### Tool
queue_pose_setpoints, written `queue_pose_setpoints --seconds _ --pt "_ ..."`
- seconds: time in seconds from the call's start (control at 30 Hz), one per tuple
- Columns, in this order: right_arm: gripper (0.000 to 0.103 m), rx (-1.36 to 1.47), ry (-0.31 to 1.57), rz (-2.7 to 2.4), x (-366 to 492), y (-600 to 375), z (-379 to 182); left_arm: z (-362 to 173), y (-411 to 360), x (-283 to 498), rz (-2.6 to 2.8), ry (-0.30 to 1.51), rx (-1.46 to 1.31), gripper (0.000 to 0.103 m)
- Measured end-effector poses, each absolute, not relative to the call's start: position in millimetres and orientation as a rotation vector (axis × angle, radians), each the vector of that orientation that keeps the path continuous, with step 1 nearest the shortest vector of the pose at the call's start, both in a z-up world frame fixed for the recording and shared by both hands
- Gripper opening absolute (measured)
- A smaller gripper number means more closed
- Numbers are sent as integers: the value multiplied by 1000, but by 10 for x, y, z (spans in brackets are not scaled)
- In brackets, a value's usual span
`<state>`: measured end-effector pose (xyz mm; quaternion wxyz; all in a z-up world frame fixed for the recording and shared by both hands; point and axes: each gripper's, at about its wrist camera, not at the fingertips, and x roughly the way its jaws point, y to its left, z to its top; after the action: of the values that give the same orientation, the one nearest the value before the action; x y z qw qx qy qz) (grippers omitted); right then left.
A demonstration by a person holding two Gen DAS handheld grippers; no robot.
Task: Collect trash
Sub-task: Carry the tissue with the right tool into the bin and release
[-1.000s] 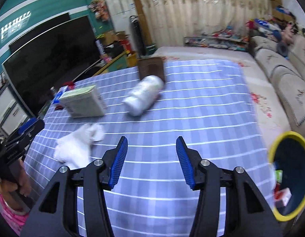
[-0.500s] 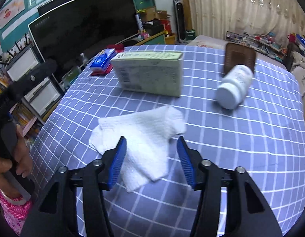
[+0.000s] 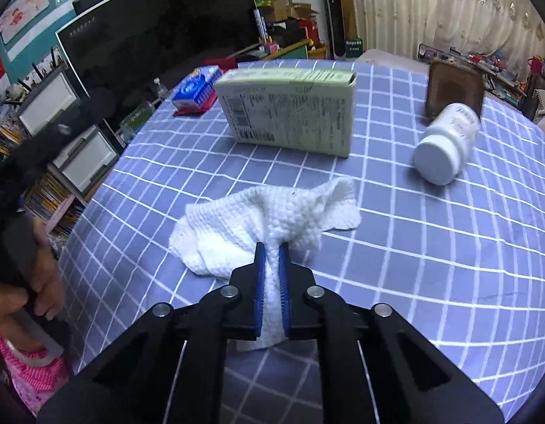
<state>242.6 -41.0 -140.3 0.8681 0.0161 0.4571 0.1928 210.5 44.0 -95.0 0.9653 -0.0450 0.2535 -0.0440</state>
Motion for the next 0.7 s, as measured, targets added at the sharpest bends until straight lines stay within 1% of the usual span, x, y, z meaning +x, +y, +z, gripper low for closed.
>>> queue_pose_setpoints --seconds 0.3,0.43,0.7 --pt "7 111 846 328 2006 -1022 -1066 -981 401 2114 -107 528 -98 89" --pt "7 150 808 216 1788 -1521 -973 -993 361 2118 -118 533 -86 89" --pt "8 242 777 -106 1416 -2763 -1005 -1045 249 2131 -155 552 -70 89"
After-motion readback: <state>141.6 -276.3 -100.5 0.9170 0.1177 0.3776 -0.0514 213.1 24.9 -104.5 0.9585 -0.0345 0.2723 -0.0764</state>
